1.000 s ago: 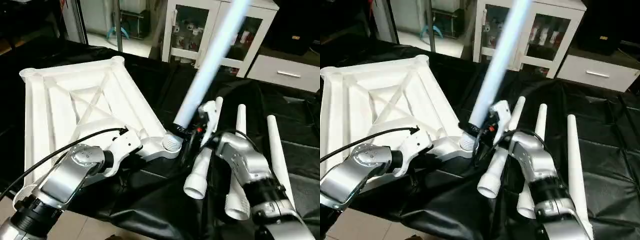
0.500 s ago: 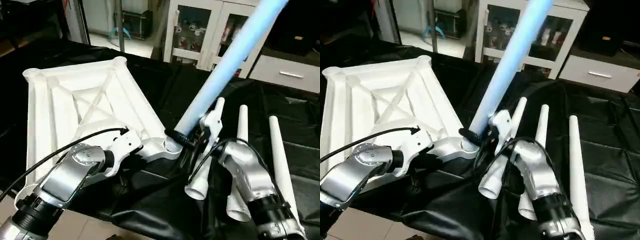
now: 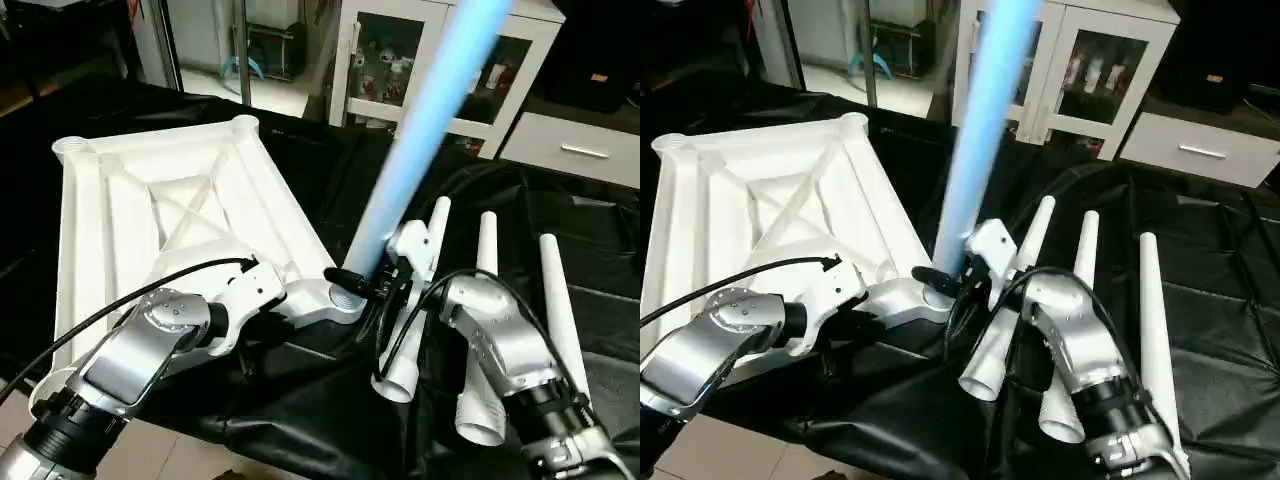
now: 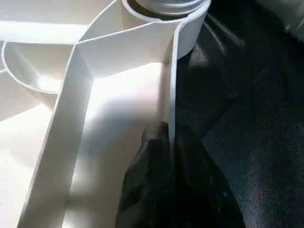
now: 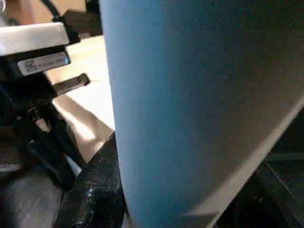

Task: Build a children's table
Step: Insert table leg to table base

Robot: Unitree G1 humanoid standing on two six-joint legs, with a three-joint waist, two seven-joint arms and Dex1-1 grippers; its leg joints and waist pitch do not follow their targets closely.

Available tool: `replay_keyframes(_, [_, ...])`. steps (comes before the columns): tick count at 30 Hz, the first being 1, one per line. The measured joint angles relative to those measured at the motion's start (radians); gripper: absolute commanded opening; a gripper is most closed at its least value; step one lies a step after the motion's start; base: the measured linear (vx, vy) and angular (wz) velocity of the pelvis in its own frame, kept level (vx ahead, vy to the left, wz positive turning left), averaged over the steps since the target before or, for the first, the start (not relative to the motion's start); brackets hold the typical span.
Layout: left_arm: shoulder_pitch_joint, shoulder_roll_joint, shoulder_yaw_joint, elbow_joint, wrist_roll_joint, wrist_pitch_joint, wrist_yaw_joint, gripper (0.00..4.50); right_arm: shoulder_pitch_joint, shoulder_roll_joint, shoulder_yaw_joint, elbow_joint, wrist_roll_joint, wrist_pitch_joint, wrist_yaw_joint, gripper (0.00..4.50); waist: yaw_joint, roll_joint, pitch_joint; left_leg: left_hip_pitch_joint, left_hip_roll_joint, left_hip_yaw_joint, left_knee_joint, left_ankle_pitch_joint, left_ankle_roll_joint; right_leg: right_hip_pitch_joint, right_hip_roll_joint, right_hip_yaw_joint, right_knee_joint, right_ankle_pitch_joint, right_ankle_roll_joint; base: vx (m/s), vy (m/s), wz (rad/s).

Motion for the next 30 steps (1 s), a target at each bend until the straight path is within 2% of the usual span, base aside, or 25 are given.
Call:
replay_keyframes(4, [0.001,0.000,-0.001,0.000,0.000,0.001,-0.004,0.00,-0.051,-0.021,0.033,0.014,-0.026,0.044,0.037,1.88,0.000,-0.002,-0.002,0.000,0.000,0.000,0.000,0.000,0.000,0.000,0.000,0.000,0.000,0.000,0.000,0.000,0.000,0.00])
replay_keyframes(10, [0.001,0.001,-0.003,0.001,0.002,0.002,-0.005,0.00,-0.115,-0.018,0.047,0.075,-0.032,0.104,0.068,1.88,-0.001,-0.003,-0.004,0.001,0.000,0.000,0.000,0.000,0.000,0.001,0.000,0.000,0.000,0.000,0.000,0.000,0.000,0.00])
replay_keyframes(13, [0.001,0.001,-0.003,0.001,0.004,0.004,-0.005,0.00,-0.138,-0.007,0.040,0.112,-0.019,0.132,0.072,1.88,-0.002,-0.004,-0.005,0.002,0.000,0.000,0.000,0.000,0.000,0.002,0.000,0.000,0.000,0.000,0.000,0.000,0.000,0.00])
replay_keyframes(16, [0.002,0.002,-0.001,0.010,0.007,0.004,-0.004,0.00,-0.165,0.029,-0.004,0.198,0.016,0.151,0.072,1.88,-0.003,-0.005,-0.006,0.009,0.000,0.000,0.000,0.000,0.000,0.007,0.000,0.000,0.000,-0.003,0.005,0.000,0.000,0.00])
replay_keyframes(19, [0.002,0.002,-0.001,0.016,0.008,0.004,-0.004,0.00,-0.169,0.043,-0.024,0.232,0.028,0.155,0.065,1.88,-0.005,-0.006,-0.006,0.015,0.000,0.000,-0.001,0.000,0.000,0.011,0.000,0.000,-0.001,-0.003,0.005,0.000,0.000,0.00])
replay_keyframes(22, [0.002,0.002,0.000,0.018,0.009,0.004,-0.003,0.00,-0.170,0.051,-0.046,0.257,0.051,0.156,0.056,1.88,-0.005,-0.007,-0.006,0.015,0.000,0.000,-0.001,0.000,0.000,0.011,0.000,0.000,-0.002,-0.003,0.006,0.000,0.000,0.00])
replay_keyframes(30, [0.004,-0.001,0.000,0.017,0.010,0.006,-0.003,0.00,-0.126,0.051,-0.043,0.236,0.043,0.087,0.054,1.88,-0.003,-0.009,-0.009,0.016,-0.001,0.000,-0.005,0.000,0.000,0.012,0.000,0.000,-0.004,-0.003,0.006,0.000,0.000,0.00])
